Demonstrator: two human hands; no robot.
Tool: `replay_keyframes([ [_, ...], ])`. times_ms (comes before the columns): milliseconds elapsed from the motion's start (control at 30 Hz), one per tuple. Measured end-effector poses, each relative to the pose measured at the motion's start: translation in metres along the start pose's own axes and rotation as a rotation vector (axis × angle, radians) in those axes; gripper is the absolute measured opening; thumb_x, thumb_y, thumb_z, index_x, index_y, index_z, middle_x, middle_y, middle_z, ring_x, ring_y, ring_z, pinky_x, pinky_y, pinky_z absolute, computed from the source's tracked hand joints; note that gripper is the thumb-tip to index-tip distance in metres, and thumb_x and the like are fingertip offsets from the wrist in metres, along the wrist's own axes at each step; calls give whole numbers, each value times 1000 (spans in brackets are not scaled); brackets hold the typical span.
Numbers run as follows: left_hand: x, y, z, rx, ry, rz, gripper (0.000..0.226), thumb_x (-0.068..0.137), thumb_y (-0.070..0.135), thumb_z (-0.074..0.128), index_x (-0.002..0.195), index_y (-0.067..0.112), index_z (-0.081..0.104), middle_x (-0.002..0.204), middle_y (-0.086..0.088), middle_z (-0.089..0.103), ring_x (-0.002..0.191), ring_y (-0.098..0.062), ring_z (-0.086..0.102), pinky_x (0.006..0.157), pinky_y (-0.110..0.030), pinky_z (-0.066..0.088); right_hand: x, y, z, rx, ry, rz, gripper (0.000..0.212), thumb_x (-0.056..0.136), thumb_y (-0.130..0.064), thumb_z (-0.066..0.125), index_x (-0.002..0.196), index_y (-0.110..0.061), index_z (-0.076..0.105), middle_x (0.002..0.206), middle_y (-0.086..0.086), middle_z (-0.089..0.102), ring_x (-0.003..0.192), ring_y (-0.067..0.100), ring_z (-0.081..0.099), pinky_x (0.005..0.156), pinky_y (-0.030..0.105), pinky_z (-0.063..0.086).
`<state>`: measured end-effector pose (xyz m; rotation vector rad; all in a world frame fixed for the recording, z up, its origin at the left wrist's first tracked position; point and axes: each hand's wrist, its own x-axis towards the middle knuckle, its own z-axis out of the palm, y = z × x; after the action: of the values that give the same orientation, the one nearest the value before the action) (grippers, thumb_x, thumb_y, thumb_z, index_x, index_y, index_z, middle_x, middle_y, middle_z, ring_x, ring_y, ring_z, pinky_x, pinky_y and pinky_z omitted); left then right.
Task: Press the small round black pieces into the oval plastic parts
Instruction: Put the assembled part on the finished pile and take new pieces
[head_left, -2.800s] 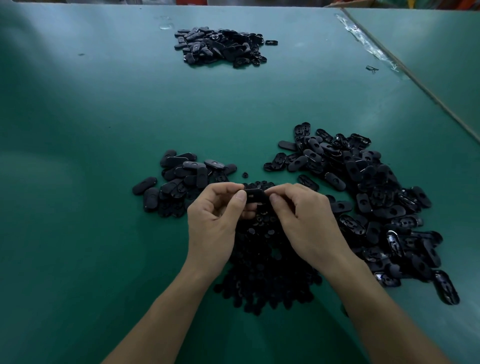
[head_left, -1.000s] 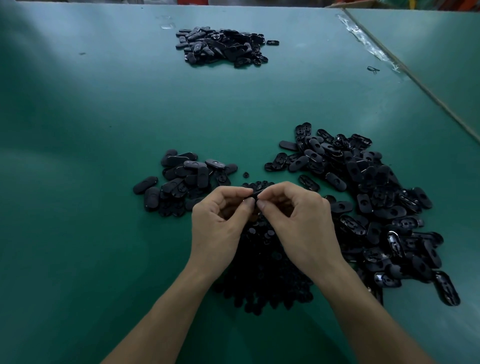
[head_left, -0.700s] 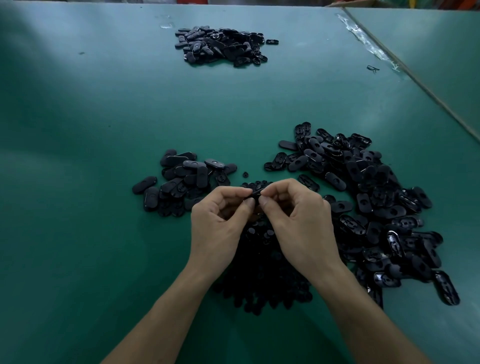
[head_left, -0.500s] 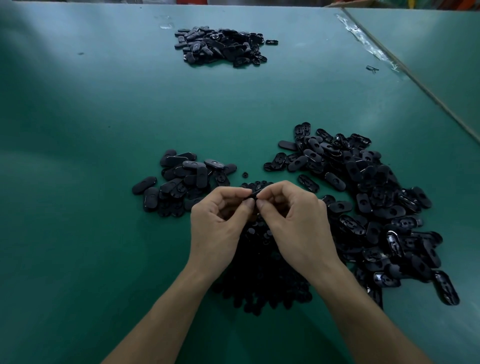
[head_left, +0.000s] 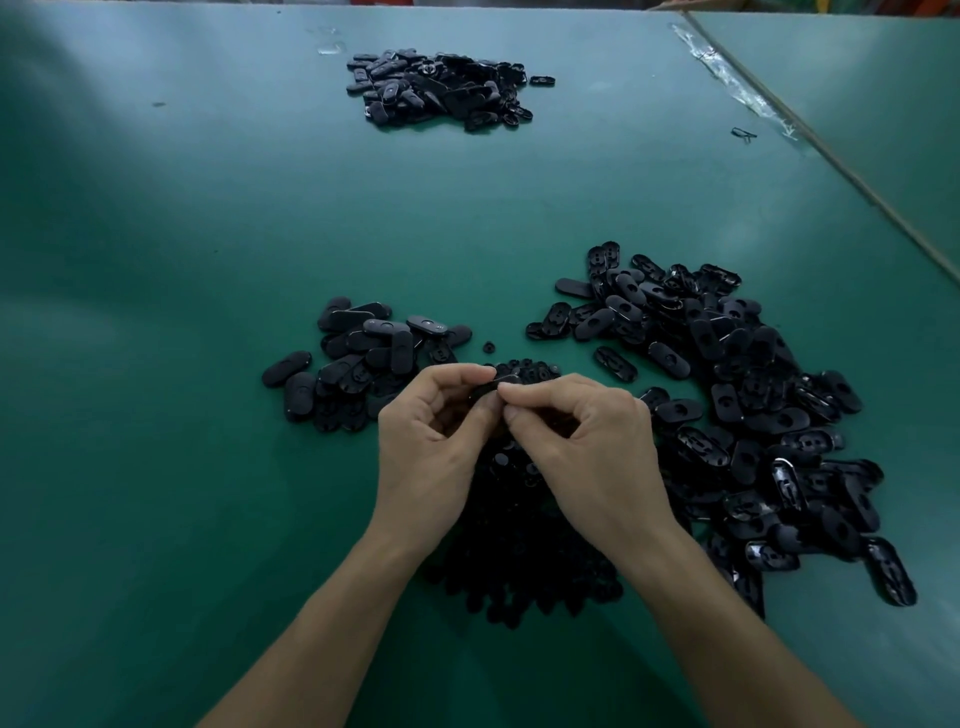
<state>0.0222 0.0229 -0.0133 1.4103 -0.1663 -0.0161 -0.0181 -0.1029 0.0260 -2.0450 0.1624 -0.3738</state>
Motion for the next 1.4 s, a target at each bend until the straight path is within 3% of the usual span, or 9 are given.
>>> replay_keyframes([
  [100, -1, -1, 0, 15, -23, -1, 26, 89, -3, 71, 99, 21, 70, 89, 0, 76, 83, -11, 72, 75, -18, 56, 3, 3, -7, -18, 0, 3, 19, 86, -10, 76, 97, -25, 80, 91, -11, 69, 83, 0, 66, 71, 6, 47],
  [233, -2, 0, 1, 10, -62, -2, 28, 87, -3, 72, 99, 22, 67, 87, 1, 76, 83, -9, 72, 77, -17, 54, 9, 8, -15, -13, -64, 66, 26, 86, -16, 77, 108, -30, 74, 91, -12, 70, 82, 1, 66, 71, 10, 50],
  [333, -2, 0, 1, 3, -72, -9, 29, 87, -4, 72, 100, 22, 67, 88, -1, 76, 84, -12, 73, 77, -18, 55, 15, 9, -21, 25, -148, 101, 20, 86, -15, 78, 103, -25, 77, 87, -12, 75, 82, 1, 71, 79, 21, 58],
  [467, -2, 0, 1, -26, -40, -40, 29, 85, -3, 75, 103, 19, 67, 89, -3, 77, 84, -15, 74, 76, -21, 57, 18, 11, -27, 48, -194, 104, 13, 84, -15, 79, 93, -24, 76, 82, -9, 75, 78, 7, 71, 77, 28, 60],
  [800, -1, 1, 0, -61, -28, -51, 28, 78, 12, 79, 92, 36, 73, 85, 0, 76, 81, -14, 73, 77, -26, 59, 16, 12, -25, 54, -197, 104, 7, 85, -18, 78, 89, -22, 74, 79, -8, 74, 74, 7, 70, 72, 24, 58],
  [1233, 0, -2, -1, -35, -46, -48, 31, 82, 6, 79, 96, 34, 77, 90, -2, 77, 86, -15, 74, 79, -24, 58, 14, 13, -22, 40, -176, 119, 9, 87, -18, 76, 86, -25, 71, 81, -11, 73, 73, 6, 69, 70, 24, 59],
  [1400, 0, -1, 0, -24, -55, -34, 31, 82, -1, 77, 102, 22, 74, 89, -1, 78, 84, -12, 75, 76, -19, 57, 12, 10, -19, 0, -136, 118, 10, 86, -18, 74, 84, -26, 69, 79, -16, 70, 69, 3, 67, 63, 16, 54],
])
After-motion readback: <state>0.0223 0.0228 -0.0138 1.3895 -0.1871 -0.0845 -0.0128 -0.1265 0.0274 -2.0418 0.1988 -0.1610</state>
